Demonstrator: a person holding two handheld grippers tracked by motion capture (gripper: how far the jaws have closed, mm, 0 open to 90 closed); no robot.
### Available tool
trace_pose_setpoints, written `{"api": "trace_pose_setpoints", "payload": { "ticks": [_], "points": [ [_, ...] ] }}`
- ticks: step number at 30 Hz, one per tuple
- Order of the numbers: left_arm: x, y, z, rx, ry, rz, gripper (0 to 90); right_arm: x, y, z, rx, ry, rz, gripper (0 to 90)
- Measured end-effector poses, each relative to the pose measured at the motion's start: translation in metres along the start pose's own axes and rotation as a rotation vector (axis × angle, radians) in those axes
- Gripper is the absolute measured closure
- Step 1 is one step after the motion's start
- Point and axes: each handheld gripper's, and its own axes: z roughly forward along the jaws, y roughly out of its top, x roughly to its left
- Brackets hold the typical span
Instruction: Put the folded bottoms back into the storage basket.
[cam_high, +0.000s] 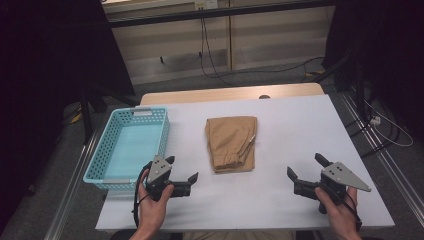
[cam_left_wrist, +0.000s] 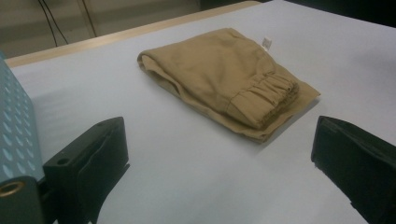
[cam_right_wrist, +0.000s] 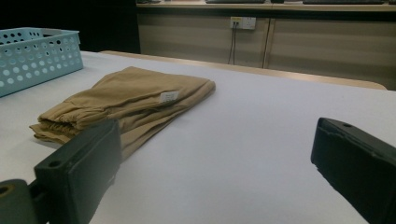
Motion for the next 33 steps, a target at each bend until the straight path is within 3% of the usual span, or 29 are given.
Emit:
{"api": "trace_pose_setpoints", "payload": {
  "ticks": [1, 8, 15, 19, 22, 25, 33],
  "points": [
    [-0.001, 0.000, 0.002, 0.009, -0.010, -0.014, 4.2, 0.002, 0.000, 0.002, 0.000, 0.005, -0.009, 1.7],
    [0.001, 0.006, 0.010, 0.003, -0.034, -0.012, 5.7, 0.005, 0.001, 0.003, 0.006, 0.018, -0.023, 1.6],
    [0.003, 0.011, 0.021, 0.018, -0.024, -0.018, 7.2, 0.005, 0.000, 0.003, 0.006, 0.023, -0.025, 1.6],
    [0.003, 0.017, 0.030, 0.022, -0.042, -0.003, 7.2, 0.004, 0.000, 0.002, 0.006, 0.019, -0.024, 1.5],
    [0.003, 0.019, 0.037, 0.025, -0.080, -0.020, 6.8, 0.004, 0.001, 0.003, 0.005, 0.016, -0.021, 1.6],
    [0.004, 0.023, 0.042, 0.040, -0.091, -0.017, 5.9, 0.004, 0.001, 0.003, 0.006, 0.017, -0.026, 1.6],
    [0.002, 0.038, 0.053, 0.018, -0.091, -0.049, 6.1, 0.005, 0.000, 0.002, 0.005, 0.021, -0.027, 1.5]
  ]
}}
